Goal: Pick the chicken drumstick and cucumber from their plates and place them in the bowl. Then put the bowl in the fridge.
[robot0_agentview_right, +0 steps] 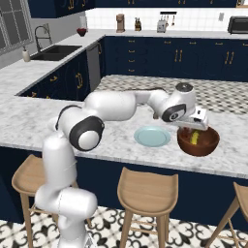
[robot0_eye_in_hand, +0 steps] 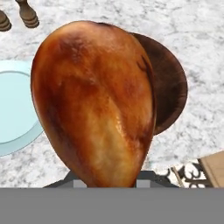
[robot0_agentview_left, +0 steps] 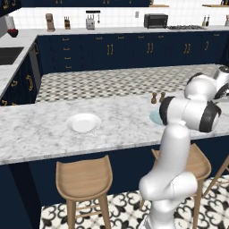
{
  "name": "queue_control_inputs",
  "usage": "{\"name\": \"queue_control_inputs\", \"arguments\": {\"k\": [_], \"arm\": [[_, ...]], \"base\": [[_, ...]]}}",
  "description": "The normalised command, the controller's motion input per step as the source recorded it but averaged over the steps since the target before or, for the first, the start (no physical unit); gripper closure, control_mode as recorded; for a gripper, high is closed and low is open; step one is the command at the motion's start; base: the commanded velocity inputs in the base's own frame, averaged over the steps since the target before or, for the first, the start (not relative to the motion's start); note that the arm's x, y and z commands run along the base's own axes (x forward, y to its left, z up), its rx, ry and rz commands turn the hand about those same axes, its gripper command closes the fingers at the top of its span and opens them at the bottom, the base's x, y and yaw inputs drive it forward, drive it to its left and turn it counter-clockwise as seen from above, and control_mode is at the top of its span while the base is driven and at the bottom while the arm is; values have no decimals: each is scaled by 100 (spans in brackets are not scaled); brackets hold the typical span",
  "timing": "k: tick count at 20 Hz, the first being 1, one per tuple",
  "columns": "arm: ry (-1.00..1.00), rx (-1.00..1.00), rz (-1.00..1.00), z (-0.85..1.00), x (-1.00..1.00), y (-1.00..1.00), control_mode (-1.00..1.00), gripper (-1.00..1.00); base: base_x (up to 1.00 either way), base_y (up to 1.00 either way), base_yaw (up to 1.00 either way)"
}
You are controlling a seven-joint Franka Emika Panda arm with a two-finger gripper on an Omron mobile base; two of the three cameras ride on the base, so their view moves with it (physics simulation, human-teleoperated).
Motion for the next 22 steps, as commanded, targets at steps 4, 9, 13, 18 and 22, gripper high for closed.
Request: {"name": "queue_control_inputs", "arguments": {"k": [4,9,13,18,22], "arm": [[0,0,5,-15,28,-22,-100,100],[0,-2,5,-37,23,-1,-100,100],[0,-7,4,-44,8,0,-100,100],[0,-9,6,-13,10,-11,-100,100],[2,-6,8,-23,4,-2,-100,100]], "base": [[0,0,0],[0,0,0],[0,0,0],[0,0,0],[0,0,0]]}}
